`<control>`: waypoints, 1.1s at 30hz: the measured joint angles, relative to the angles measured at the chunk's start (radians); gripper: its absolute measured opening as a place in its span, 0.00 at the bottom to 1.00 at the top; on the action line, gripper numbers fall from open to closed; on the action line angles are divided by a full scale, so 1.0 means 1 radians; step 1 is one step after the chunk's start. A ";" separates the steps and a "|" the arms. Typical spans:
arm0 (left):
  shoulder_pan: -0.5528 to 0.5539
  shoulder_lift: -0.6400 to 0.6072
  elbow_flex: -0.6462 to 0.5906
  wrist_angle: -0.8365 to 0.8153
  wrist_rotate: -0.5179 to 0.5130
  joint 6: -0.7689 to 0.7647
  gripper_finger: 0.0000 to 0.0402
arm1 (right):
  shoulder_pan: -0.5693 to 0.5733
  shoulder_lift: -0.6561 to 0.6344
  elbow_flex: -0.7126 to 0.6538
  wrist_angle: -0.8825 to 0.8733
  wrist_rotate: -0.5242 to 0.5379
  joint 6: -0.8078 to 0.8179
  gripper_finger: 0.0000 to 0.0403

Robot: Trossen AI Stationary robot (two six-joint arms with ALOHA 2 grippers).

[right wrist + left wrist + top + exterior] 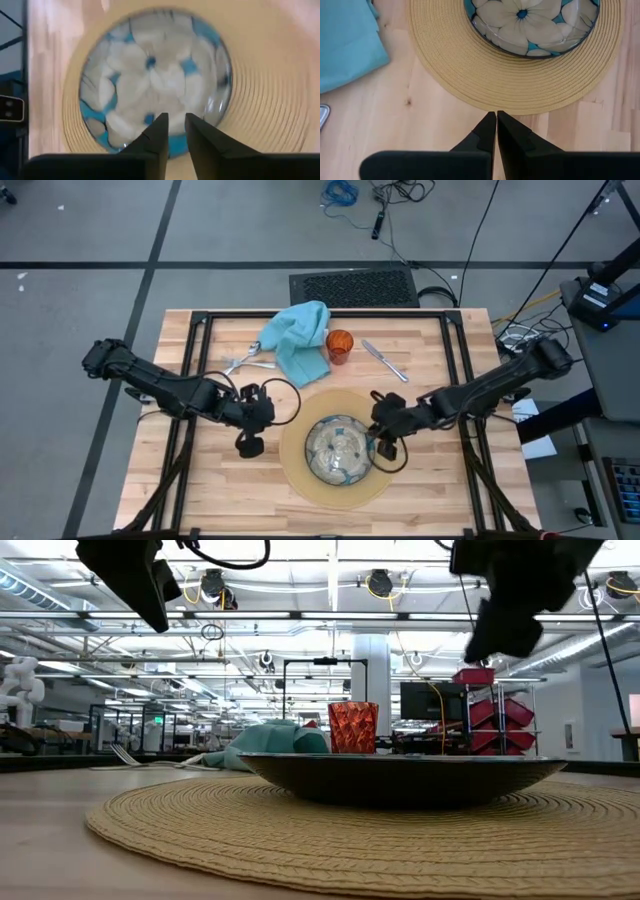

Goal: Set table place
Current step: Move the brown cup to the top right of the table

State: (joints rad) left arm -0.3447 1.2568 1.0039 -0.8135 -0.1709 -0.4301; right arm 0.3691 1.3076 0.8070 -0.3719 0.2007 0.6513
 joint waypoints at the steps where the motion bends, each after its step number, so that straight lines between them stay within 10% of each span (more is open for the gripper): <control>1: 0.000 0.000 0.000 0.000 -0.009 0.002 0.00 | 0.000 -0.010 0.000 0.015 0.023 -0.033 0.17; 10: 0.067 0.000 0.000 -0.010 -0.132 0.047 0.00 | -0.170 -0.066 0.002 0.052 0.198 -0.342 0.28; 24: 0.400 0.033 -0.177 0.104 -0.071 0.221 0.00 | -0.793 -0.018 0.008 0.291 -0.658 -0.677 0.38; 33: 0.562 0.033 -0.237 0.253 0.039 0.297 0.00 | -0.798 0.246 0.404 -0.105 -0.667 -0.963 0.38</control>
State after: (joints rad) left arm 0.2178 1.2896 0.7666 -0.5603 -0.1324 -0.1330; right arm -0.4286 1.5535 1.2105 -0.4765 -0.4664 -0.3116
